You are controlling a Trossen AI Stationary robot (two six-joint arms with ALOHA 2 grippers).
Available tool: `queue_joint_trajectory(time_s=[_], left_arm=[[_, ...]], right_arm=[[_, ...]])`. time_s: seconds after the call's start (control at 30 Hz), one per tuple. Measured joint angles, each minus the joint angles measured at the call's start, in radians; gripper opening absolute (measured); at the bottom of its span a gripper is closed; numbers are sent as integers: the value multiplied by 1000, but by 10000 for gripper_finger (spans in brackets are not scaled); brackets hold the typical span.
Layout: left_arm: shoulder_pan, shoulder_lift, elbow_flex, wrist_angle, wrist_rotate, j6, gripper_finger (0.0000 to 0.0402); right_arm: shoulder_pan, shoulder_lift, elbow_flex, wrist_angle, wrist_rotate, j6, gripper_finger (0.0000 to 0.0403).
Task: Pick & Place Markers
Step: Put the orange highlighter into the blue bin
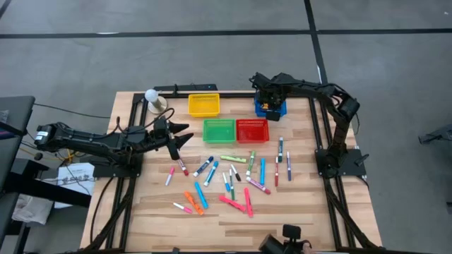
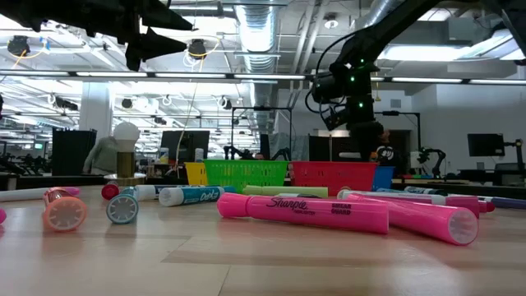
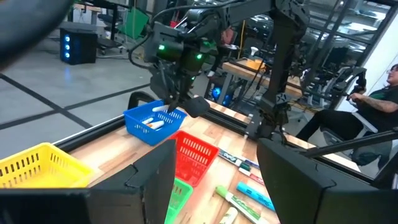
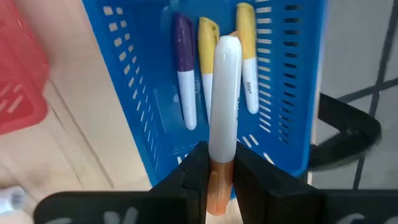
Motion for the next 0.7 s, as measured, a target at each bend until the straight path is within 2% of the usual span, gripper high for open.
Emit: queue_joint_trajectory(time_s=[0.2, 0.53, 0.7], left_arm=[[0, 0, 0, 1, -2, 0, 221], [0, 0, 0, 2, -2, 0, 222], [0, 0, 0, 6, -2, 0, 222]], right_arm=[[-38, 30, 0, 10, -31, -32, 47], [-76, 30, 0, 89, -190, -119, 49], [-73, 30, 0, 106, -194, -148, 50]])
